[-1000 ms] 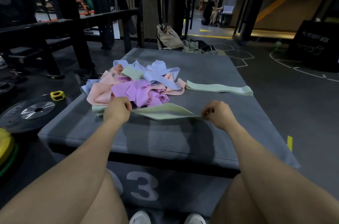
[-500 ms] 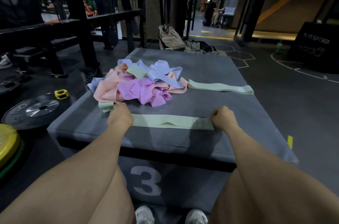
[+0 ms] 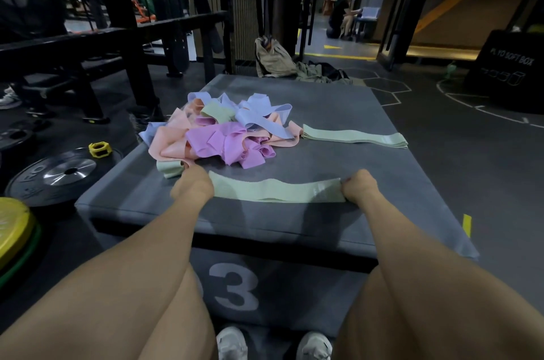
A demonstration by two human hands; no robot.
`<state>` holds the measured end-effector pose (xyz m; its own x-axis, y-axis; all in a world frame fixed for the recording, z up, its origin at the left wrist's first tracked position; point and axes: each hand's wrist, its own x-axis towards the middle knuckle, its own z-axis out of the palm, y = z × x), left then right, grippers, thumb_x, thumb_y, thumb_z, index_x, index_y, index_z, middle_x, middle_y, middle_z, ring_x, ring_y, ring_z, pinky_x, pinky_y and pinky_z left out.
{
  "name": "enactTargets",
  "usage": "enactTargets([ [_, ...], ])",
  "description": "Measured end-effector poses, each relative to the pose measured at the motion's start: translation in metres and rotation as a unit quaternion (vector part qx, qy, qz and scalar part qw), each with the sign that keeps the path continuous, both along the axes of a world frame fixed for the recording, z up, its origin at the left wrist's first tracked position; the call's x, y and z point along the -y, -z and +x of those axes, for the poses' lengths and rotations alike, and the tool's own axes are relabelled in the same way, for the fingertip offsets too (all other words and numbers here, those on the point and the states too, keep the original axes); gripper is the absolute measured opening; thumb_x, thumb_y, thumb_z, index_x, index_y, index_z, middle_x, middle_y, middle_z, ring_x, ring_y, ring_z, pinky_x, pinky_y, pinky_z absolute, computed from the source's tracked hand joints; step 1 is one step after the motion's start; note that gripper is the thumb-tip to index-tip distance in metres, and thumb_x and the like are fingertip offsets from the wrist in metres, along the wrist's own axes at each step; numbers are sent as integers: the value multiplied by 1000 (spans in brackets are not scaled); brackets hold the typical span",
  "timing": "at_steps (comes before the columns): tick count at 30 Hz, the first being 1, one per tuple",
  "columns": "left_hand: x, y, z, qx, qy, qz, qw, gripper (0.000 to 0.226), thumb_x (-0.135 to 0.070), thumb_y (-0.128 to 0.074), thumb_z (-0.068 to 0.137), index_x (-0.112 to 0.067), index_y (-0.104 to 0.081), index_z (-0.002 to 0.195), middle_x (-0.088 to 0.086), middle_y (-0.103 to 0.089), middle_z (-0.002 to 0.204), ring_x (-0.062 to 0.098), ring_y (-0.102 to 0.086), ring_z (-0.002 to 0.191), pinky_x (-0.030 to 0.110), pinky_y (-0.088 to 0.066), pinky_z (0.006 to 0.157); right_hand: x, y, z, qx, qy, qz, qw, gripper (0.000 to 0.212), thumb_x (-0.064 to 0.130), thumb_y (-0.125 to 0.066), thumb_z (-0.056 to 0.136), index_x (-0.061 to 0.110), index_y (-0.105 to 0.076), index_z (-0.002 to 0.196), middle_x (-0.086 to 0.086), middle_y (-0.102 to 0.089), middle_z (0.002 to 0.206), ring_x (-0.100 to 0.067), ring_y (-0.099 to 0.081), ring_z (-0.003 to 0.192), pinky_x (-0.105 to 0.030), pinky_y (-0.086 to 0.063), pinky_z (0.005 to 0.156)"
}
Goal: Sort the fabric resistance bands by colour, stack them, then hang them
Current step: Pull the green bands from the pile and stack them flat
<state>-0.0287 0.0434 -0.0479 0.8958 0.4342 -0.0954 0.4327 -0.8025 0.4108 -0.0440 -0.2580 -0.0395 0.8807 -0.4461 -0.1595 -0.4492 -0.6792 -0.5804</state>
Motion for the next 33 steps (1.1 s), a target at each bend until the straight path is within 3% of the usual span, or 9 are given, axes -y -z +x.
enactTargets([
  [4,15,-9,4,59,13,-20,998,39,-14,-46,94,-2,-37,130,20,-51,130,38,-49,119,43,-43,90,11,-2,3,24,45,30,998,30,6,-50,87,-6,-50,115,-25,-55,121,-39,-55,108,-33,-43,74],
  [9,33,-12,13,81,26,-23,996,43,-11,-43,96,0,-29,135,21,-49,132,39,-49,118,44,-41,87,12,2,5,-5,26,-3,1000,36,17,-56,89,0,-49,121,-21,-52,127,-38,-50,116,-35,-44,81],
  [12,40,-8,13,88,18,-41,995,36,-13,-42,96,-1,-34,129,24,-50,129,41,-50,116,44,-41,86,5,3,9,-37,-1,-25,999,37,11,-53,88,2,-47,124,-19,-49,131,-37,-48,120,-40,-45,92],
  [16,47,-15,12,105,5,-41,994,36,-13,-41,97,-2,-34,131,24,-50,129,42,-51,115,44,-42,85,3,2,11,-34,-14,-19,999,30,5,-51,88,1,-49,118,-19,-53,126,-36,-54,111,-37,-47,83],
  [25,83,-46,26,181,19,-58,982,33,-2,-35,95,-3,-38,128,18,-54,122,37,-53,106,35,-34,70,23,-16,22,125,49,54,989,23,8,-42,91,2,-49,112,-21,-54,122,-38,-53,109,-38,-44,86],
  [28,99,-58,41,199,24,-82,976,29,-6,-33,97,-4,-40,125,16,-56,117,32,-51,89,30,-34,63,41,-25,30,182,55,60,980,20,8,-43,93,0,-51,109,-22,-57,117,-37,-53,107,-34,-41,81],
  [33,132,-69,83,188,43,-77,978,30,-9,-39,97,-3,-39,126,18,-54,124,37,-52,110,38,-36,73,86,-31,60,239,59,41,968,18,8,-48,92,-2,-56,106,-22,-60,112,-36,-53,108,-34,-42,84],
])
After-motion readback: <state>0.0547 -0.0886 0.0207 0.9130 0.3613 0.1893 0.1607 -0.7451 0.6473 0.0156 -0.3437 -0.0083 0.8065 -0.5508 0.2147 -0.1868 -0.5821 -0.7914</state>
